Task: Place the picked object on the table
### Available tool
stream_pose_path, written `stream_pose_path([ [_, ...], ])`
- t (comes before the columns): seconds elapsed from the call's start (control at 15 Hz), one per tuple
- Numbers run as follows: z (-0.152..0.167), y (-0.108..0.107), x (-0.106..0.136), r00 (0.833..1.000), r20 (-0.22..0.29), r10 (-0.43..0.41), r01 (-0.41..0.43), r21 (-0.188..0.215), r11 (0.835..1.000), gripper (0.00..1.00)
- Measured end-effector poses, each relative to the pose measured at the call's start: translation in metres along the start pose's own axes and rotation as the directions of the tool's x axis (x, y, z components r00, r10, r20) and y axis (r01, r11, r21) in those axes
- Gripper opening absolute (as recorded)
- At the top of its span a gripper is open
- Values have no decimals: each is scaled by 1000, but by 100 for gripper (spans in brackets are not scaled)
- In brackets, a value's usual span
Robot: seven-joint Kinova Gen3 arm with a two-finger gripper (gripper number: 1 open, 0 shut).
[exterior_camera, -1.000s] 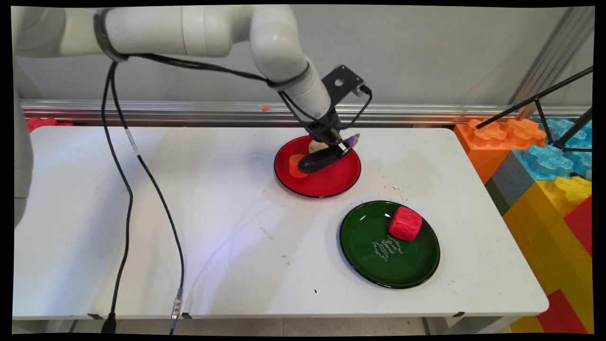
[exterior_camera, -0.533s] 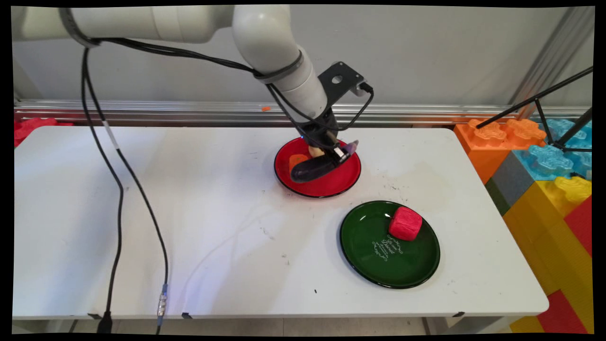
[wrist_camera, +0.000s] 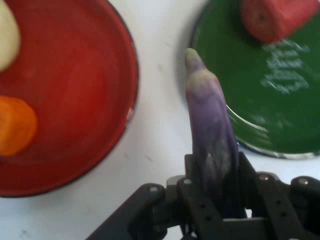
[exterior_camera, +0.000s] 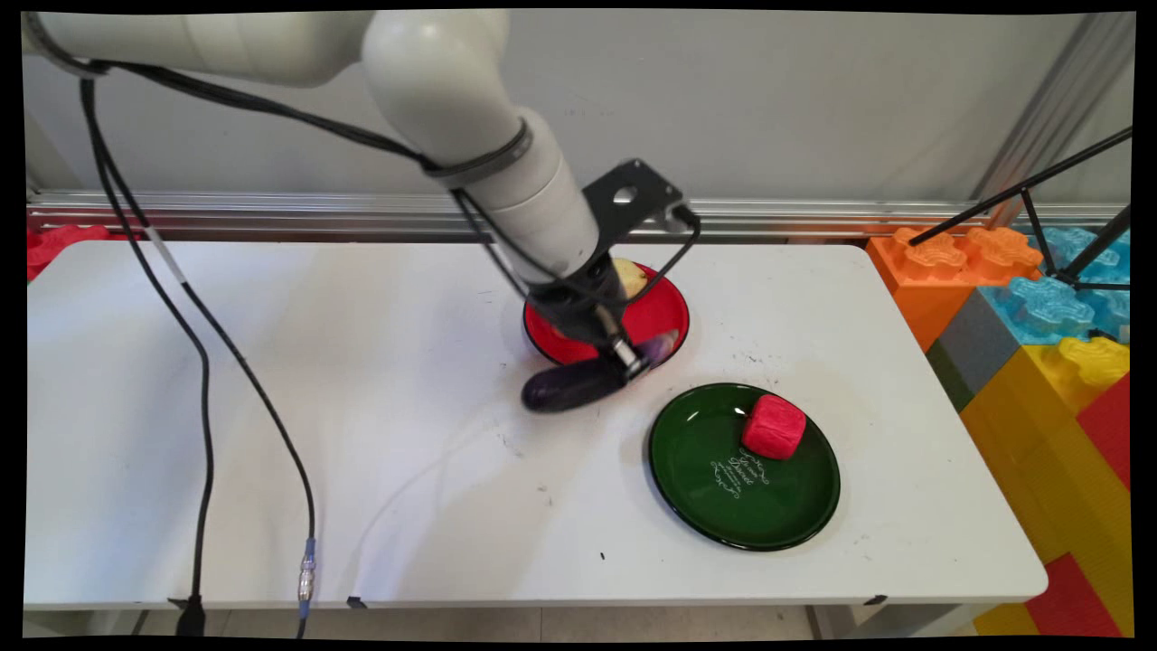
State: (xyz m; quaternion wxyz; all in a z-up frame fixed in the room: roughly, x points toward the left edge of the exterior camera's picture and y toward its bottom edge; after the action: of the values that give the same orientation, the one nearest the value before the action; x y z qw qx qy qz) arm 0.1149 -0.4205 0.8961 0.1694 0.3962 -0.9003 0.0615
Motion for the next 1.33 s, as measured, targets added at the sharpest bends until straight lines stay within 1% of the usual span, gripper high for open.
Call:
stream_pose_path([
  [0.07, -2, 6, -9, 1000, 11, 28, -28, -22, 999, 0],
  [0.27, -3, 13, -33, 995, 34, 99, -97, -71, 993, 0],
  [0.53, 2, 14, -58, 984, 50, 172, -166, -110, 980, 0],
  [1.0, 21, 0, -96, 965, 67, 253, -242, -139, 960, 0],
  [1.33, 35, -9, -114, 958, 82, 277, -263, -143, 954, 0],
])
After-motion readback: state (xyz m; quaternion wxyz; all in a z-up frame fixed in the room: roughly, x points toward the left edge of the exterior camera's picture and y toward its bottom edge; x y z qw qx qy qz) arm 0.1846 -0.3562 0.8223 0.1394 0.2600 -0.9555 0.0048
